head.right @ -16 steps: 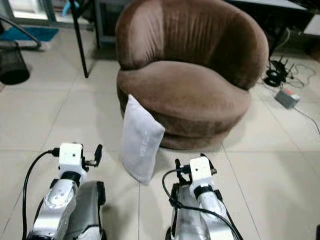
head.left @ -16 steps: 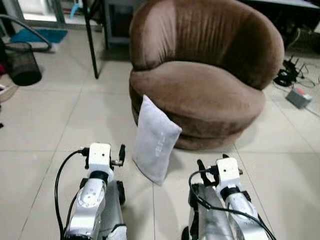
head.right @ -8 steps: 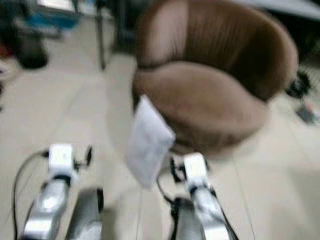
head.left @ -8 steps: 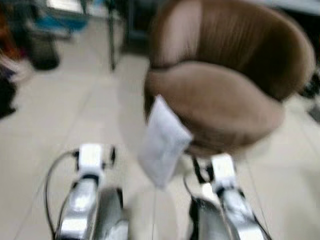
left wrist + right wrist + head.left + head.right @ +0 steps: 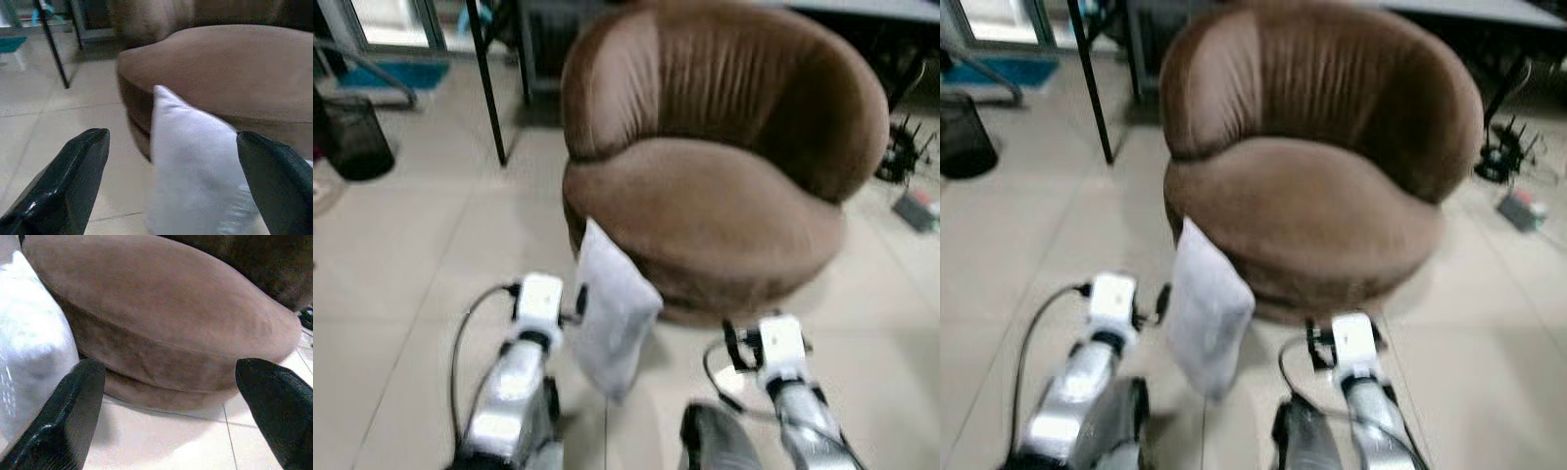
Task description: Move the pillow to the sofa from floor
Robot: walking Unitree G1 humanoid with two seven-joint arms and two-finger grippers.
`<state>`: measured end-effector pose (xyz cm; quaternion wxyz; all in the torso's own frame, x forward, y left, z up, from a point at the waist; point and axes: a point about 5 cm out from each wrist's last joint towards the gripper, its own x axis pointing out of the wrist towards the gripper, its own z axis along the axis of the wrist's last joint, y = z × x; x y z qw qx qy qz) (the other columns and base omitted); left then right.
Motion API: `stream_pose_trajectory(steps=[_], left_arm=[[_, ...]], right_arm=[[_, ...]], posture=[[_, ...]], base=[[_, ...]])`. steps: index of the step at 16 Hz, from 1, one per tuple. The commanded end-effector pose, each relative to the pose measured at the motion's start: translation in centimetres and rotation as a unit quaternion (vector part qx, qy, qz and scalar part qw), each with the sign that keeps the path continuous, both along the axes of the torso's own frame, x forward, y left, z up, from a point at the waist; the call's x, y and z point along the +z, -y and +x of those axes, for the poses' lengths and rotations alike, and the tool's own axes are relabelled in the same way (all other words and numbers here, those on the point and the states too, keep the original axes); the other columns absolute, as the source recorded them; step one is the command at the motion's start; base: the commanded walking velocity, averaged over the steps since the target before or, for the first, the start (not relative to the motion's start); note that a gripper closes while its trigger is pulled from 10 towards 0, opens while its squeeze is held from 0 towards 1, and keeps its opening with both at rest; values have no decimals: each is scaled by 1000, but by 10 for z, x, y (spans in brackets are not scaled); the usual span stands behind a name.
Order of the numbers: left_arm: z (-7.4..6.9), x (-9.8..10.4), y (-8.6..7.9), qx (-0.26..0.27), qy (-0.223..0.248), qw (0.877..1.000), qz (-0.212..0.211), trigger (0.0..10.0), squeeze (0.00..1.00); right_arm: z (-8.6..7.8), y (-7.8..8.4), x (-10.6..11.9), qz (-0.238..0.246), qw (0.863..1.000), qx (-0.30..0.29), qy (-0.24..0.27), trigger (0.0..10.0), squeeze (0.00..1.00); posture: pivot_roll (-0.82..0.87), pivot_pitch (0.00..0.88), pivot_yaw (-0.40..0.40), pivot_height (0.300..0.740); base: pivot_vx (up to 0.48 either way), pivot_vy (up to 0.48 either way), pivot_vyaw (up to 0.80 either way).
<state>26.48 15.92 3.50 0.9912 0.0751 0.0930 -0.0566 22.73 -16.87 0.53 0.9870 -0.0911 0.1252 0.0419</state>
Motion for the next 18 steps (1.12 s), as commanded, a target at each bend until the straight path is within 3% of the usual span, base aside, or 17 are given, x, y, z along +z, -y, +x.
stream_pose_trajectory(steps=[1, 3, 5, 8, 11, 14, 15, 16, 18], left_arm=[[-2, -2, -7, 14, -6, 1000, -5, 10000, 0], [0, 2, -9, 26, 7, 999, -17, 10000, 0], [1, 4, -9, 27, 12, 999, -13, 10000, 0], [2, 5, -9, 28, 16, 999, -16, 10000, 0], [1, 5, -12, 30, 16, 999, -13, 10000, 0], [0, 5, -12, 31, 18, 999, -10, 10000, 0], [1, 6, -12, 34, 21, 999, -9, 10000, 0], [0, 6, -11, 36, 23, 999, -9, 10000, 0], [-5, 5, -10, 41, 25, 999, -10, 10000, 0]], right_arm=[[6, -8, 5, 5, 1000, 10, 9, 10000, 0], [6, -8, 5, 12, 1000, 4, 6, 10000, 0], [14, -13, 19, 36, 999, 3, 38, 10000, 0], [17, -16, 28, 33, 998, 12, 55, 10000, 0], [34, -21, 53, 39, 995, 17, 95, 10000, 0], [69, -29, 74, 31, 992, 28, 121, 10000, 0], [94, -37, 88, 23, 990, 44, 130, 10000, 0], [107, -41, 97, 11, 989, 62, 134, 10000, 0], [121, -47, 103, -7, 988, 88, 126, 10000, 0]], posture=[[90, 17, -71, 492], [91, 18, -71, 492], [88, 13, -69, 492], [86, 15, -68, 492], [92, 24, -70, 492], [107, 36, -81, 492], [127, 46, -101, 492], [142, 57, -122, 492], [169, 74, -150, 492]], base=[[480, 0, 0], [236, 0, 0], [0, 0, 0], [0, 0, 0], [0, 0, 0], [0, 0, 0], [0, 0, 0], [0, 0, 0], [0, 0, 0]])
